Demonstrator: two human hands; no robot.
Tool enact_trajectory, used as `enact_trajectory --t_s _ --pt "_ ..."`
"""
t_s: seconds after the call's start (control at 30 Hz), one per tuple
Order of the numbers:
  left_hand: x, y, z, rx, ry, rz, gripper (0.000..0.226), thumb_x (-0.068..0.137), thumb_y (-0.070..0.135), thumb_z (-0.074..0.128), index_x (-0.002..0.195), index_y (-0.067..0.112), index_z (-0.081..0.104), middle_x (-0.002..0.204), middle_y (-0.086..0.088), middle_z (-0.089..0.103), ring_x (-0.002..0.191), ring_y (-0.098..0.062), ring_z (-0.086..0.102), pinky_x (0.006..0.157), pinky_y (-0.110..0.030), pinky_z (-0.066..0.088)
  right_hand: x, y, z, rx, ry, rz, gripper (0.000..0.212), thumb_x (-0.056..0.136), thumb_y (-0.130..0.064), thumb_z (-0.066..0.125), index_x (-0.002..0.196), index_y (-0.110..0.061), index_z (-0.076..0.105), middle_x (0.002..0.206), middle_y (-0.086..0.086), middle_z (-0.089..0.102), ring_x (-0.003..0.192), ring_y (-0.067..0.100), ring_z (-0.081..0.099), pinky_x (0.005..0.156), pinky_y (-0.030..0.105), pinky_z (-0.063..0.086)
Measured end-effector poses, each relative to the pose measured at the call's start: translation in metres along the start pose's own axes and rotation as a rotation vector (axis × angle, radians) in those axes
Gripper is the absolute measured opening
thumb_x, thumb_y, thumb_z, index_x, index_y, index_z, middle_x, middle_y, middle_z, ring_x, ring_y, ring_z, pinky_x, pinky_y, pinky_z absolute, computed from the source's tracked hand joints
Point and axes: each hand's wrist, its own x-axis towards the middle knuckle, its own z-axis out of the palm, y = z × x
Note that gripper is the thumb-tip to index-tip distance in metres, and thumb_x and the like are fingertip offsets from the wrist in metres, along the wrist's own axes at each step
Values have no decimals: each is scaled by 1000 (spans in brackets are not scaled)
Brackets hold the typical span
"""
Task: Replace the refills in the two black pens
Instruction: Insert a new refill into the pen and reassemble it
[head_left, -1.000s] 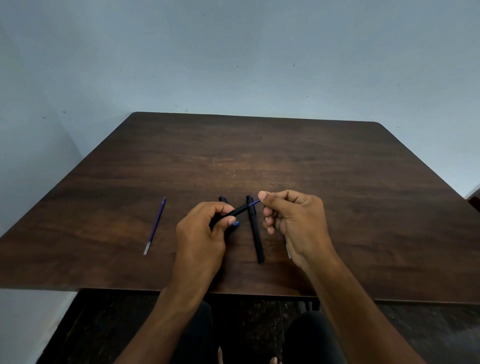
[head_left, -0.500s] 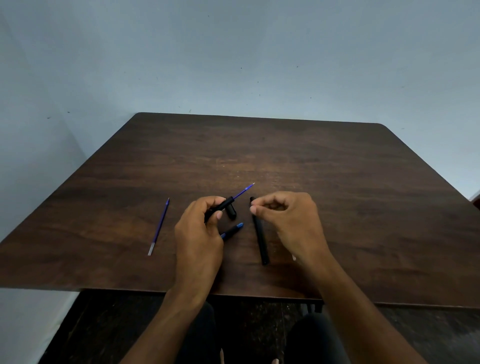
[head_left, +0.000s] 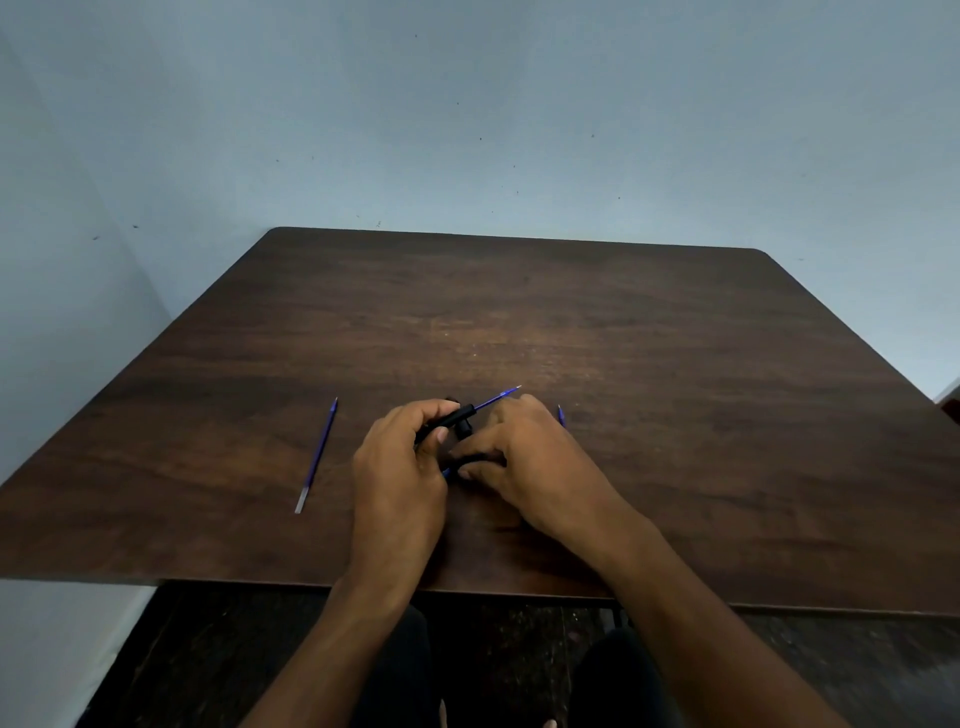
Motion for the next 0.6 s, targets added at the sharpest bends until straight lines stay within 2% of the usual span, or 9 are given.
enact_trajectory --t_s 0.1,0.17,0.23,0.33,0.4,0.53,0.6 --pt "-1 -2 1 -27 14 8 36 90 -3 63 106 28 70 103 17 67 102 -6 63 88 -20 47 0 4 -1 43 94 24 19 83 -26 78 102 -30 79 85 -11 50 89 6 43 73 21 37" --pt "-1 -1 0 -33 15 4 34 90 -2 64 106 28 70 103 16 68 102 -6 63 89 -23 49 -5 9 -7 84 166 88 16 81 -29 80 97 -30 79 86 -17 48 86 1 42 72 11 32" --pt "-1 0 0 -30 9 -7 34 91 0 64 106 30 69 104 18 68 103 -5 62 89 -22 48 -11 13 -16 156 213 128 14 78 -28 83 90 -31 77 89 -16 54 85 0 51 71 7 37" --pt "-1 2 0 -13 4 -27 33 92 2 65 106 31 69 103 19 67 103 -2 61 87 -15 43 -22 18 -29 226 249 162 12 77 -24 84 84 -28 75 86 -12 67 77 3 63 69 16 50" --pt "-1 4 -1 -1 -4 -36 33 92 3 65 106 33 68 101 23 65 102 1 60 84 -10 40 -29 23 -34 311 264 207 13 79 -19 84 86 -26 76 77 -14 71 70 1 66 63 14 51" --pt "-2 6 -2 31 -23 -4 33 92 2 64 108 30 69 101 24 62 102 0 58 85 -9 39 -38 35 -40 415 371 225 27 84 -5 75 107 -18 78 86 -7 74 76 6 69 74 20 56" --pt "-2 7 -2 58 -29 25 31 91 0 64 108 25 70 102 20 64 101 -3 59 85 -7 38 -39 41 -43 459 417 242 27 88 -4 70 110 -17 78 81 -11 71 69 3 65 70 20 52"
